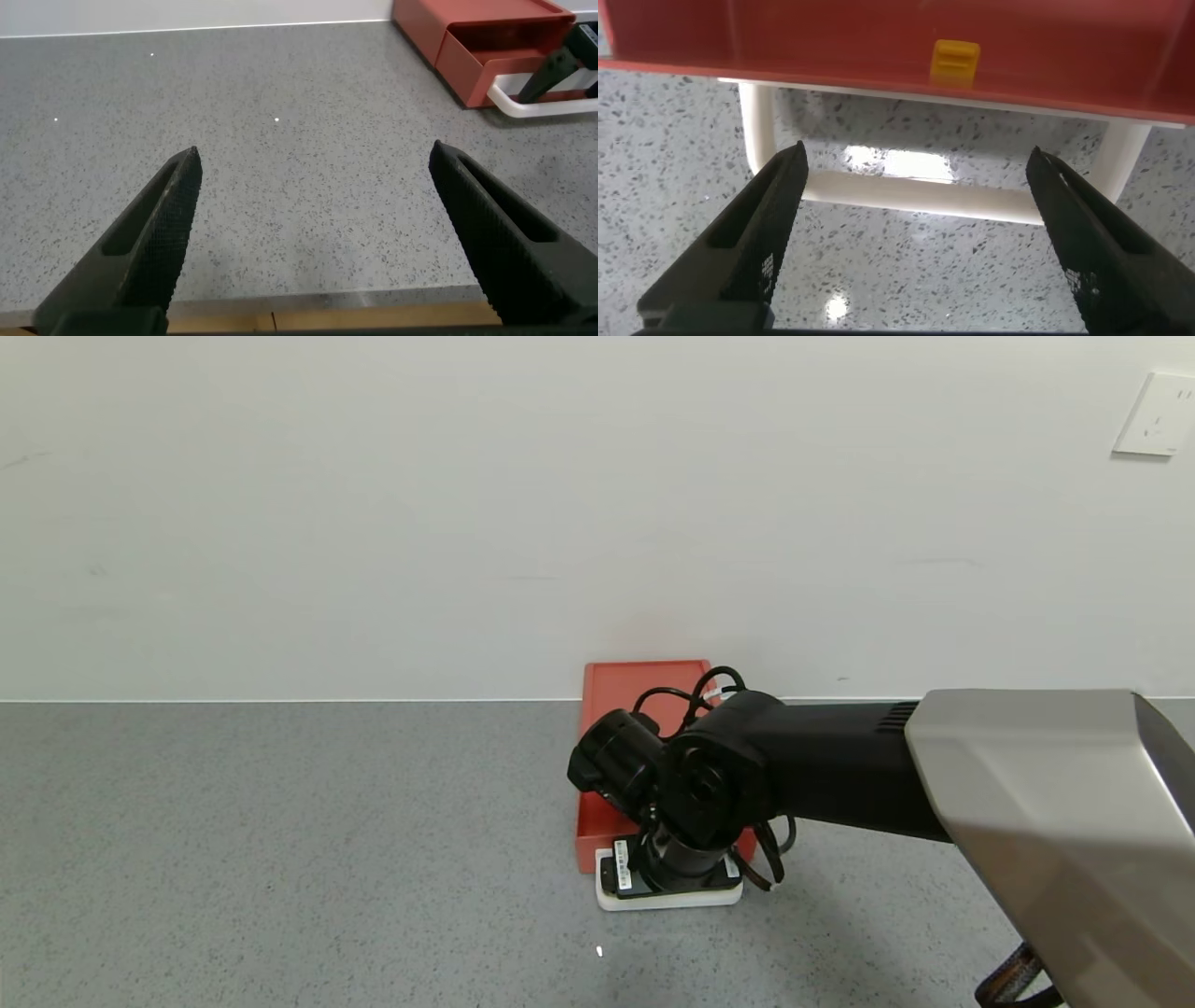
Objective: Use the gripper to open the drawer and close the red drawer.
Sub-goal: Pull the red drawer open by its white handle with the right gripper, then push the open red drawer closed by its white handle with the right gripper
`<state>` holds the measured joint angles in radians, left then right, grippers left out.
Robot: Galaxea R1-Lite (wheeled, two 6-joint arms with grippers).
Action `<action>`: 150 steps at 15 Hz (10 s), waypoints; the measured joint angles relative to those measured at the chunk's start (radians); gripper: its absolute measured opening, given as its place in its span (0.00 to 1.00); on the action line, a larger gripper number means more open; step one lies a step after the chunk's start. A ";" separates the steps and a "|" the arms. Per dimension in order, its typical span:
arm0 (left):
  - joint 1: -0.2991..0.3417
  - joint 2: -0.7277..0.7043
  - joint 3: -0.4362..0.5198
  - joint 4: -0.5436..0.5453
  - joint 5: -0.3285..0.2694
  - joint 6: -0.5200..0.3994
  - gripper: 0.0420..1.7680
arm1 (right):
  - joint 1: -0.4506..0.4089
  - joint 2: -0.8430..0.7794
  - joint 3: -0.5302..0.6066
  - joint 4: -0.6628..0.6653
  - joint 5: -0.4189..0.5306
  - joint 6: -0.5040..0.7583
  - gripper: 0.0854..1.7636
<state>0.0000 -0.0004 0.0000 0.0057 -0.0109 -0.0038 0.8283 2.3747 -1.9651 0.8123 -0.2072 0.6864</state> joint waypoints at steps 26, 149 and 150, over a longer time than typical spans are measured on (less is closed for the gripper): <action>0.000 0.000 0.000 -0.001 0.000 0.000 0.99 | 0.049 -0.043 0.086 0.053 0.033 0.091 0.97; 0.000 0.000 0.000 -0.006 0.002 -0.002 0.99 | -0.247 -0.425 0.777 -0.414 0.044 -0.390 0.97; 0.000 0.000 0.000 -0.006 0.001 -0.002 0.99 | -0.253 -0.419 0.777 -0.417 0.043 -0.397 0.97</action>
<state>0.0000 -0.0004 0.0000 -0.0004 -0.0100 -0.0057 0.5757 1.9555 -1.1881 0.3957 -0.1638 0.2896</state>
